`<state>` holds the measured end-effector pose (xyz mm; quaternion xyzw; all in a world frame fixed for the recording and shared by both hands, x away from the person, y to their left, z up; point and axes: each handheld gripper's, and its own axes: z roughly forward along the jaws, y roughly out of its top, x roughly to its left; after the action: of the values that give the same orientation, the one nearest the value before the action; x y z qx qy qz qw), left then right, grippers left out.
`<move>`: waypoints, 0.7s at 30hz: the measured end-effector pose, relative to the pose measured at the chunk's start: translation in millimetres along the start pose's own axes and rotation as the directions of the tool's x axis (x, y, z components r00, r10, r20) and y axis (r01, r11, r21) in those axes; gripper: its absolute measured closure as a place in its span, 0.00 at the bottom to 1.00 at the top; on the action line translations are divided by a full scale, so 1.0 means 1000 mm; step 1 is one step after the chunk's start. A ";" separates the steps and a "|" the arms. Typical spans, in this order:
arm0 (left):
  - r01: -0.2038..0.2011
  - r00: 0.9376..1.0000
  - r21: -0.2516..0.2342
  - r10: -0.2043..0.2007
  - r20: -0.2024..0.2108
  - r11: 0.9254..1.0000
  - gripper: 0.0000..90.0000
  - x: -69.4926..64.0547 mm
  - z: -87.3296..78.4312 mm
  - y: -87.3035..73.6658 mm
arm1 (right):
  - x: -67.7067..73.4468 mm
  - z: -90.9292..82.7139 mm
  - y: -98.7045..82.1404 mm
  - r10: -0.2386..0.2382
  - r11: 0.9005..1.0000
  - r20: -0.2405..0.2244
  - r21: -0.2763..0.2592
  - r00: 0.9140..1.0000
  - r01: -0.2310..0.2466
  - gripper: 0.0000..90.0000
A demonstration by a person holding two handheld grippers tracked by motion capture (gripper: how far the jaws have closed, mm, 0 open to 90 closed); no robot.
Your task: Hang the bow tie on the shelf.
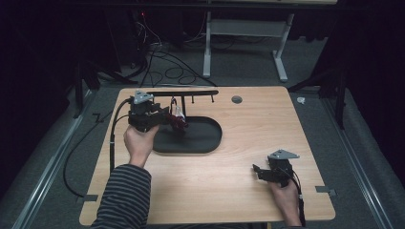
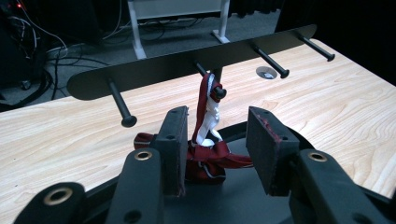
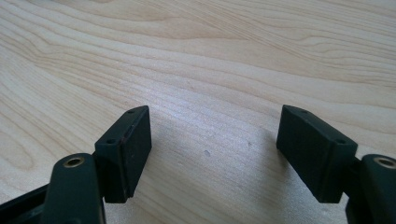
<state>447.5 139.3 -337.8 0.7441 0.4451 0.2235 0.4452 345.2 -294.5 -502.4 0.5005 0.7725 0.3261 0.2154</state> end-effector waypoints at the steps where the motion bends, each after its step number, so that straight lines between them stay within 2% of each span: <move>1: -0.003 1.000 0.003 0.003 -0.001 1.000 0.65 0.000 -0.001 0.000 | 0.000 0.000 0.000 0.000 1.000 0.000 0.001 1.000 0.000 0.31; 10: -0.011 1.000 -0.013 0.012 0.003 1.000 0.63 -0.003 -0.015 -0.005 | 0.000 0.000 0.000 0.000 1.000 0.000 0.001 1.000 0.000 0.31; 21: -0.003 1.000 -0.036 0.003 0.013 0.999 0.62 0.000 -0.041 -0.013 | 0.000 0.000 0.000 -0.002 1.000 -0.001 0.000 1.000 0.002 0.31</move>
<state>412.4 161.1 -328.1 0.7380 0.4371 0.2274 0.4610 345.5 -294.4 -502.3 0.4998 0.7730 0.3261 0.2155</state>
